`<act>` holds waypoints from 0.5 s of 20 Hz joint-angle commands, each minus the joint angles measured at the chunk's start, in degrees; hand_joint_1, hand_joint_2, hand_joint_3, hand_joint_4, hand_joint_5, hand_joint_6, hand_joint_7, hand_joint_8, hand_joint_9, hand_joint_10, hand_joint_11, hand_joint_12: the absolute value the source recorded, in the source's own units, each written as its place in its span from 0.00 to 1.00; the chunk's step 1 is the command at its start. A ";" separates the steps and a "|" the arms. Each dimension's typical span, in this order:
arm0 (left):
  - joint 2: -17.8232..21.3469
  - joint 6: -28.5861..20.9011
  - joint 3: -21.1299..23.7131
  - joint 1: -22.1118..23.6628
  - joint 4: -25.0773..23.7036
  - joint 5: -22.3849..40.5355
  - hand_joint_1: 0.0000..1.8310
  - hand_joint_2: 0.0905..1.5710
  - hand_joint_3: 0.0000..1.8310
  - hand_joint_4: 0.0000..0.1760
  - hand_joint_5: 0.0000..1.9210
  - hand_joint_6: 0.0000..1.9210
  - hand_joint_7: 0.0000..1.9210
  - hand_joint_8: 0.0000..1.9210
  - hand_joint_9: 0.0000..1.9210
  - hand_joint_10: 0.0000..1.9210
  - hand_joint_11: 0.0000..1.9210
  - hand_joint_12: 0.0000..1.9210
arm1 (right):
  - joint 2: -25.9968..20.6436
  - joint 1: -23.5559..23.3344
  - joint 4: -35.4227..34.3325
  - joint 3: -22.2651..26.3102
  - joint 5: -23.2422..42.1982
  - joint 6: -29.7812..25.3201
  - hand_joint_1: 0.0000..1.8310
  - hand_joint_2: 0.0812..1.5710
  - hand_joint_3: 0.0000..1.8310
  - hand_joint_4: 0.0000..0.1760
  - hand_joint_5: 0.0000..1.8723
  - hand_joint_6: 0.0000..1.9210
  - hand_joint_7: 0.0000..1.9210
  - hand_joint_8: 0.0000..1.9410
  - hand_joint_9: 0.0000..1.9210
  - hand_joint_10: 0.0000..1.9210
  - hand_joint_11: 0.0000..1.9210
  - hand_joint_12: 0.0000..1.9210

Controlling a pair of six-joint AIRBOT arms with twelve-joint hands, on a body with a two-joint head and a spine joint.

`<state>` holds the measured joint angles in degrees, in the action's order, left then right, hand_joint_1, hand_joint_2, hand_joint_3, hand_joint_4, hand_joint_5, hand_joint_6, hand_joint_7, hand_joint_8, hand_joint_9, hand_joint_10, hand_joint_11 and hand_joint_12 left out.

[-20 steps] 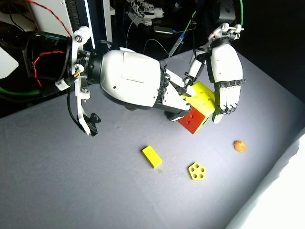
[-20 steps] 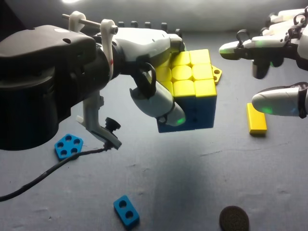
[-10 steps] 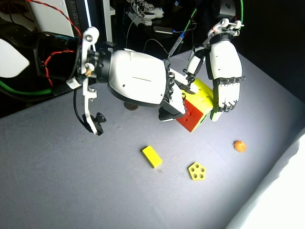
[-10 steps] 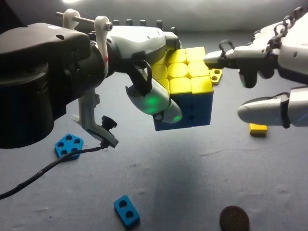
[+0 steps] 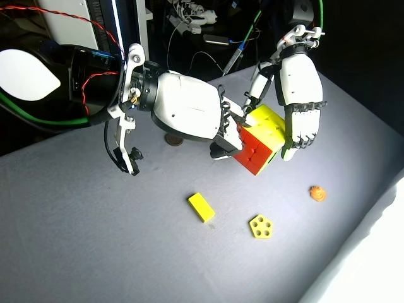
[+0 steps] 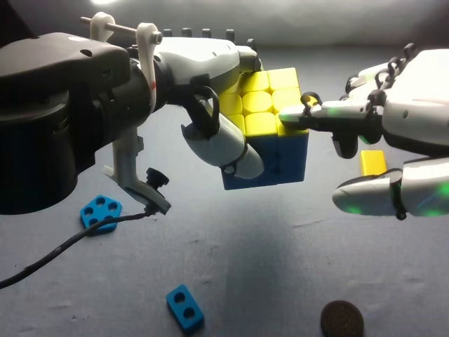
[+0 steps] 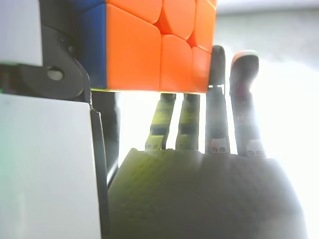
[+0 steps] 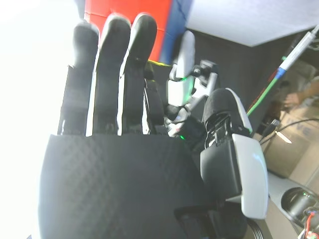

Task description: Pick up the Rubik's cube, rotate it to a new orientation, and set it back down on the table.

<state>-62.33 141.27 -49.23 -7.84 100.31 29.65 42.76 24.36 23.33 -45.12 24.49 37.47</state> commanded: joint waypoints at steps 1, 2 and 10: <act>0.51 -0.49 -0.10 1.38 -2.68 -0.71 0.54 0.91 0.00 0.00 0.23 0.89 0.24 1.00 0.13 1.00 0.16 1.00 | -0.15 -0.38 -1.02 0.35 6.16 0.11 0.03 0.79 0.00 0.00 0.11 0.00 0.31 0.51 0.28 0.81 0.22 1.00; 0.51 -0.49 -0.12 1.40 -2.68 -0.71 0.55 0.91 0.00 0.00 0.23 0.88 0.24 1.00 0.13 1.00 0.16 1.00 | -0.15 -0.35 -1.02 0.45 6.07 0.20 0.04 0.79 0.00 0.00 0.12 0.01 0.31 0.52 0.28 0.83 0.24 1.00; 0.51 -0.49 -0.17 1.44 -2.68 -0.74 0.55 0.91 0.00 0.00 0.23 0.89 0.24 1.00 0.14 0.99 0.16 1.00 | 0.20 -0.22 -1.02 0.85 1.14 1.41 0.01 0.80 0.00 0.00 0.11 0.00 0.30 0.55 0.29 0.84 0.22 1.00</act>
<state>-62.33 141.67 -49.28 -7.77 100.36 29.80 43.00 24.36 22.94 -44.49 22.33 38.83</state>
